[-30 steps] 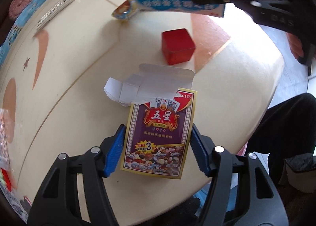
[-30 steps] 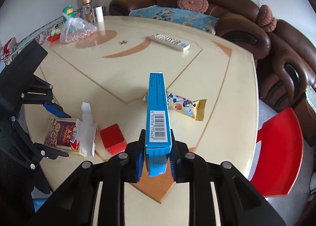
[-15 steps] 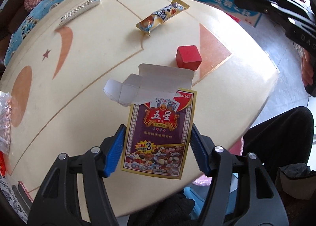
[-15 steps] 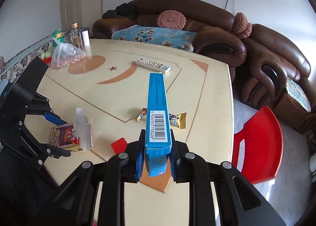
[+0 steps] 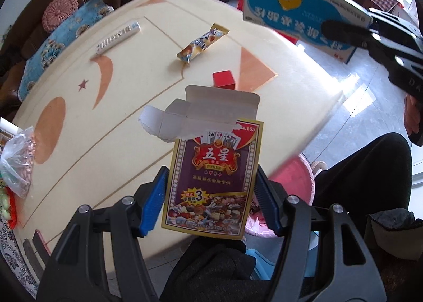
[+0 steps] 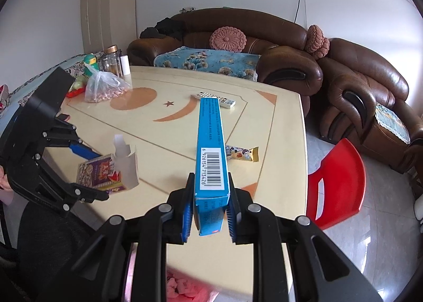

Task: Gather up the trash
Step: 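Carry the card box with the left gripper while the right gripper carries the blue box to the bin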

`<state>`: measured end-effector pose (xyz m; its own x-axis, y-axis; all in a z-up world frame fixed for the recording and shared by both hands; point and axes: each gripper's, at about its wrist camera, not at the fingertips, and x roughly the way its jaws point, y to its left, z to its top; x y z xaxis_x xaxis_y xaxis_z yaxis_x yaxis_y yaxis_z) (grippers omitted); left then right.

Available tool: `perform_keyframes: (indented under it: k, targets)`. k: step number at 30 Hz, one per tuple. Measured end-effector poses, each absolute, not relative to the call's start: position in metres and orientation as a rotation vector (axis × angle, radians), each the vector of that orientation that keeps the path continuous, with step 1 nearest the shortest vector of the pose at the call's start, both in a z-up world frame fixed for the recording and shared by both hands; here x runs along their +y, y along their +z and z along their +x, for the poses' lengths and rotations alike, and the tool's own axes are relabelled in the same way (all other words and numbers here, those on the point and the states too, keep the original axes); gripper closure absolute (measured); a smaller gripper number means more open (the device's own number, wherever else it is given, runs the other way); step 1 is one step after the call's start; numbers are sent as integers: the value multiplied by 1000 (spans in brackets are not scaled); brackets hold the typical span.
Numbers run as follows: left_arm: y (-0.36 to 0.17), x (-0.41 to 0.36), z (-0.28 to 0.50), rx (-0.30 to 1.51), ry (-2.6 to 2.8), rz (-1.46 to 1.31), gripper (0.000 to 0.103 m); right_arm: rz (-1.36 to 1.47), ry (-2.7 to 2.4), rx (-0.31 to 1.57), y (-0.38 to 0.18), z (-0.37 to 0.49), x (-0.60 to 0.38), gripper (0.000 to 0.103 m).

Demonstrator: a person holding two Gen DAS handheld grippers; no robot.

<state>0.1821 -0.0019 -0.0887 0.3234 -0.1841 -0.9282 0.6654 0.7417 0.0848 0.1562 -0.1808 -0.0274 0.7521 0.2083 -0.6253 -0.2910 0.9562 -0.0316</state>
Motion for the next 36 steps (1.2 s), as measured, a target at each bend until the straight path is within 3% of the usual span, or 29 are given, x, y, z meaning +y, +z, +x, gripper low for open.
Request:
perform_keyframes:
  k: [15,36]
  targets:
    - [-67,8,107,1050,-621,515,40,-120,276,653,-10,68,-166,82]
    - [-126,1,59,1152,-691,494,40,-79,290,771,-64,10,-150,82]
